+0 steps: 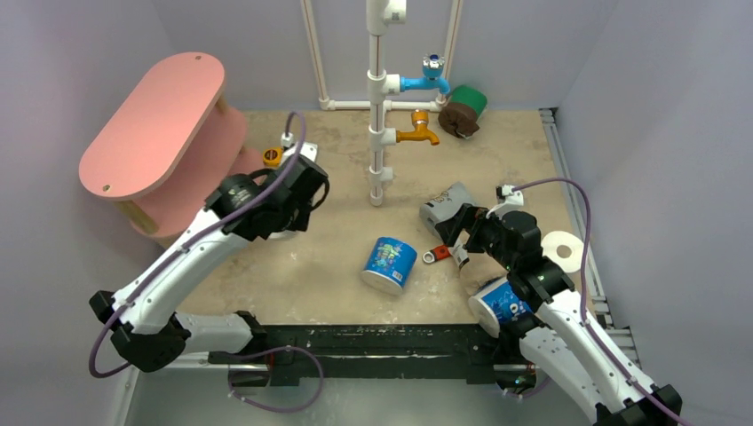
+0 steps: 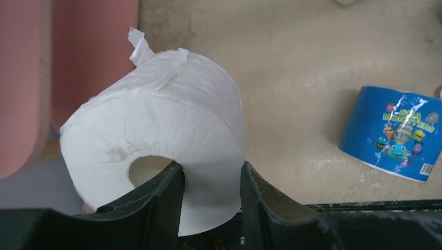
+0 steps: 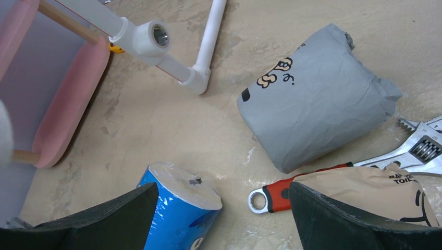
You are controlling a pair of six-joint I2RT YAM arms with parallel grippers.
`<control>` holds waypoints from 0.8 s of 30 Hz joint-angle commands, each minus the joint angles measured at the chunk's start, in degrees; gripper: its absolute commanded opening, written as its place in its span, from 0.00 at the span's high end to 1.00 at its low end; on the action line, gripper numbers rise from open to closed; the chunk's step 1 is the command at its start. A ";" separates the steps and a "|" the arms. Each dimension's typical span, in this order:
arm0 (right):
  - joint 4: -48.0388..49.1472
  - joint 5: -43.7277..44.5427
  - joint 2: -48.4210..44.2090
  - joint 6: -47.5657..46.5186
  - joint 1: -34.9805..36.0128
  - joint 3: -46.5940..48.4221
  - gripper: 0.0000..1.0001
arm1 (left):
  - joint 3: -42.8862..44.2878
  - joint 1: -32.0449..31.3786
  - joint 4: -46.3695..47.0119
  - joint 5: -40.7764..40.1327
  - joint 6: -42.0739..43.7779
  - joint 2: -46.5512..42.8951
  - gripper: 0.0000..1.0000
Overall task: Place and organize the paper towels onto the shelf
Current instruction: Place the paper towel at the center of the board.
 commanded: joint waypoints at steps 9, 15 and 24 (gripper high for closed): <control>0.31 1.35 -0.38 -0.20 0.21 0.59 0.01 | -24.20 -2.85 24.86 13.54 -9.11 1.17 0.66; 0.11 1.71 -0.30 -0.16 0.14 0.67 0.01 | -29.58 -2.85 29.89 16.22 -10.82 6.25 0.66; 0.17 1.87 -0.14 -0.23 0.14 0.50 0.01 | -31.15 -2.85 32.07 17.63 -10.92 10.10 0.65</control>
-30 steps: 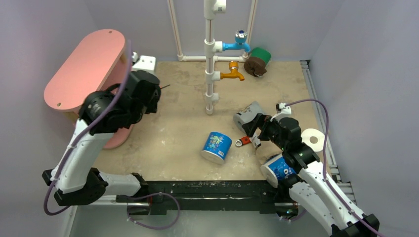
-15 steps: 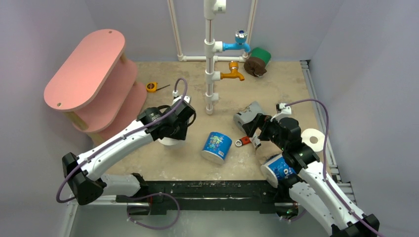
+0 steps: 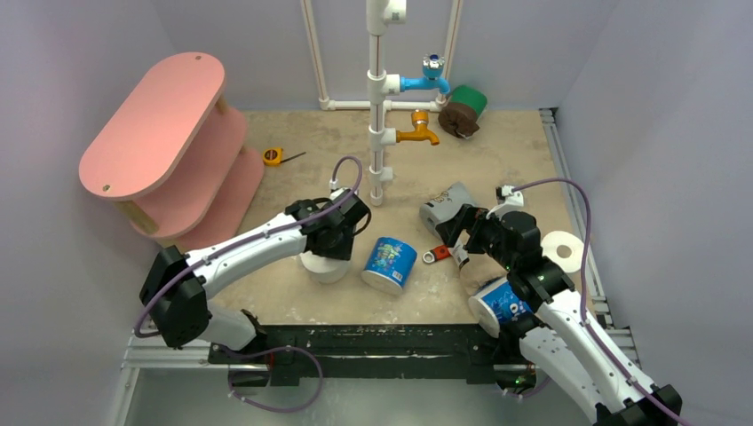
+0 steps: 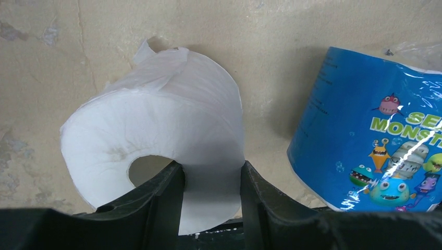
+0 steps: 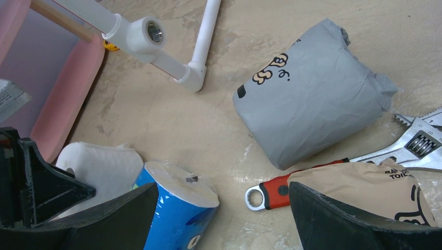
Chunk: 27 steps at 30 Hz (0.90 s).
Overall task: Place and organize the paper towels onto the shelf
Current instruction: Place the paper towel at the center of the board.
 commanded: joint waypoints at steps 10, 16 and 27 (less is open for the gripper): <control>1.18 1.42 0.32 -0.40 0.15 0.66 0.01 | -1.04 -0.20 2.64 0.15 -2.06 -0.50 0.40; 0.89 1.51 0.03 -0.44 0.14 0.78 0.01 | 2.67 -0.70 -5.23 -6.74 -6.23 -10.92 0.28; 1.61 0.25 0.15 -0.39 0.15 0.51 0.01 | 8.93 -0.20 -20.58 -39.81 -23.42 -44.59 0.06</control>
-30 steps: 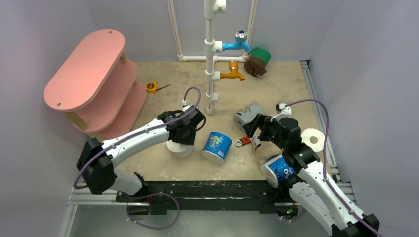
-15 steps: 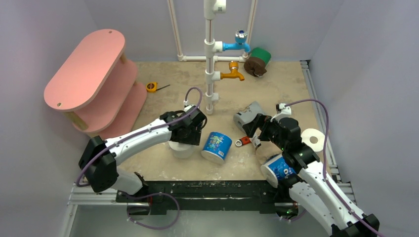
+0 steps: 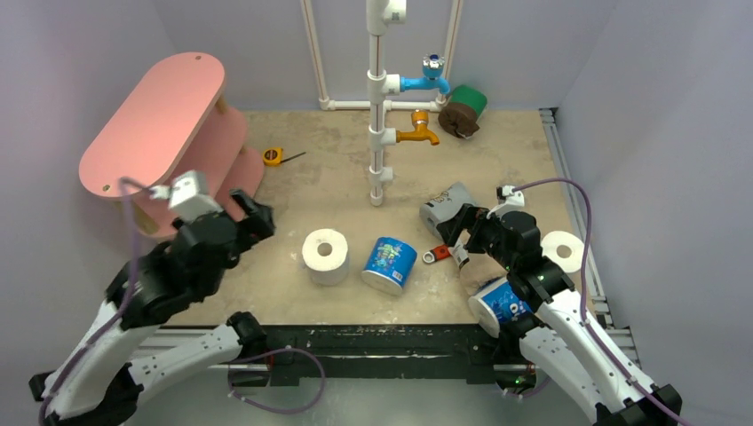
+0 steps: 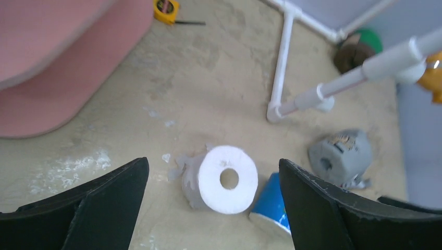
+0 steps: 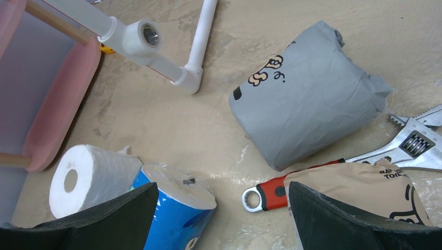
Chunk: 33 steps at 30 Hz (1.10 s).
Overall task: Place and organize the paper towels onto the shelf
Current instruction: Place the paper towel at the center of the board, then adjust the shelf at the center of the board.
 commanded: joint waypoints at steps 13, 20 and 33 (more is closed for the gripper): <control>2.84 -3.09 -0.62 -0.35 0.18 -0.45 0.01 | 0.60 0.39 -23.51 -24.75 -31.04 -23.60 0.11; 2.64 -3.38 -1.50 -0.23 0.15 -0.62 0.01 | -1.89 0.41 -9.95 -29.67 -25.83 -25.98 0.09; 2.69 -3.70 -1.88 -0.21 0.29 -0.64 0.01 | 4.56 0.40 -17.40 -33.05 -20.90 -22.40 0.13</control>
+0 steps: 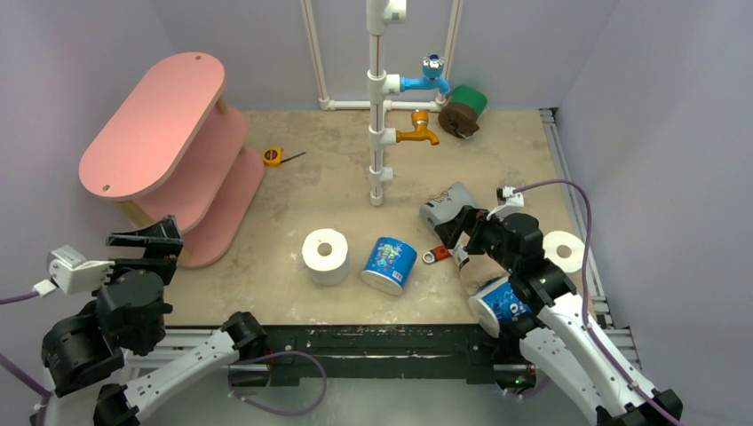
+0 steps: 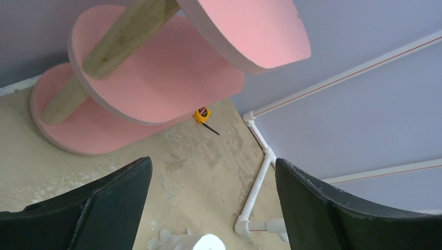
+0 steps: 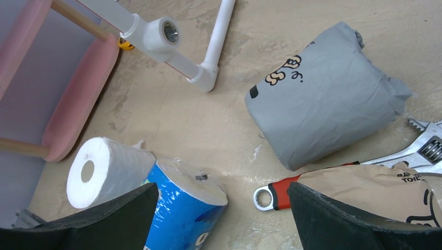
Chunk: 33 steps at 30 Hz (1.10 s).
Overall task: Place and organize the paper towels onto the shelf
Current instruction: Adjust the shelf at the center of the board.
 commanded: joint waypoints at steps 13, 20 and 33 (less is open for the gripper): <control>3.66 -2.55 0.41 -0.02 0.35 -0.93 0.01 | 7.25 0.08 -24.46 -0.32 13.10 23.62 0.07; 3.65 -2.54 -0.21 0.04 0.96 -0.97 0.01 | -0.89 0.08 -22.89 -2.29 15.36 18.97 0.00; 3.69 -3.50 -1.98 -0.06 1.81 -0.96 0.01 | -1.99 4.00 -15.34 0.82 18.35 16.17 0.01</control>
